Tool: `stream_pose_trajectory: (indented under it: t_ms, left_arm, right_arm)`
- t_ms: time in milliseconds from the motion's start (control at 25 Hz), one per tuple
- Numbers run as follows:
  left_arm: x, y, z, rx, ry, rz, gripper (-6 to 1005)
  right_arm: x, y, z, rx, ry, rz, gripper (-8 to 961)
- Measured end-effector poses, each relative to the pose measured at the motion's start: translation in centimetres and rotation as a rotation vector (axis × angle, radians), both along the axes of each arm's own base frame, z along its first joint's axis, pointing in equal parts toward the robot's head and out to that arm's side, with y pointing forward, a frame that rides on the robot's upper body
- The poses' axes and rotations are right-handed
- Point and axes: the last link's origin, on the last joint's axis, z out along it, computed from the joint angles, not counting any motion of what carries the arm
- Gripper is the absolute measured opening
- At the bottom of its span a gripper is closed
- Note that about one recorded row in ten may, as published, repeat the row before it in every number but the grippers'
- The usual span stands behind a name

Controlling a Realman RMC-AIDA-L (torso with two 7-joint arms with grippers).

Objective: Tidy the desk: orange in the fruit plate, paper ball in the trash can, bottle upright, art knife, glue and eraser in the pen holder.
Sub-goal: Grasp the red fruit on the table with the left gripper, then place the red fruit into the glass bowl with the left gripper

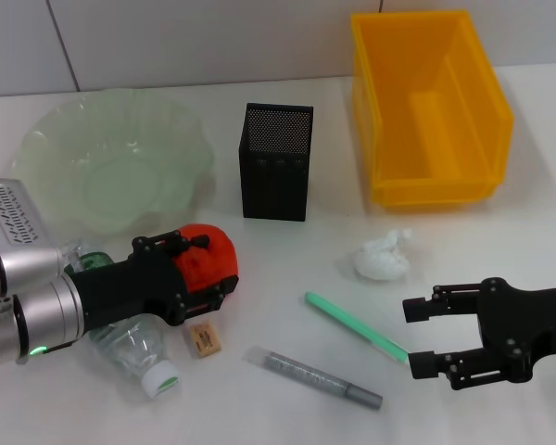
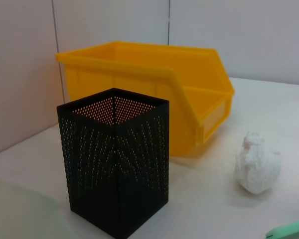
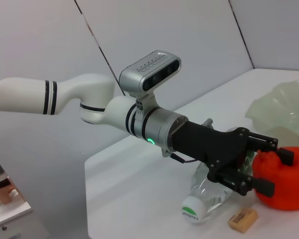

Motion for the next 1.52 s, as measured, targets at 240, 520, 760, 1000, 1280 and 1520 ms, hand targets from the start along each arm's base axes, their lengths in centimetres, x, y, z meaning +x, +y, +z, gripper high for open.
stream_pose_trajectory:
  t_ms: [240, 520, 760, 1000, 1280, 1520]
  left_arm:
    - [-0.3, -0.1, 0.1, 0.016, 0.004, -0.004, 606]
    - [-0.2, -0.4, 0.6, 0.035, -0.046, 0.011, 473]
    - [0.6, -1.0, 1.2, 0.008, -0.103, -0.035, 290]
    - [3.0, -1.8, 5.3, 0.059, -0.316, -0.199, 207]
    - [2.1, 1.7, 9.0, 0.348, -0.36, -0.116, 138]
    - [0.8, 5.1, 7.5, 0.419, -0.259, 0.052, 121]
  right_arm:
    - [0.0, -0.1, -0.1, -0.007, -0.003, -0.001, 768]
    - [0.0, -0.1, -0.2, -0.007, -0.003, -0.002, 768]
    - [0.0, -0.1, -0.1, -0.006, -0.002, -0.003, 768]
    - [0.1, -0.1, -0.1, -0.004, -0.003, -0.003, 767]
    - [0.0, 0.1, -0.1, -0.002, -0.003, -0.001, 767]
    - [-0.2, 0.2, -0.1, -0.004, -0.004, 0.005, 767]
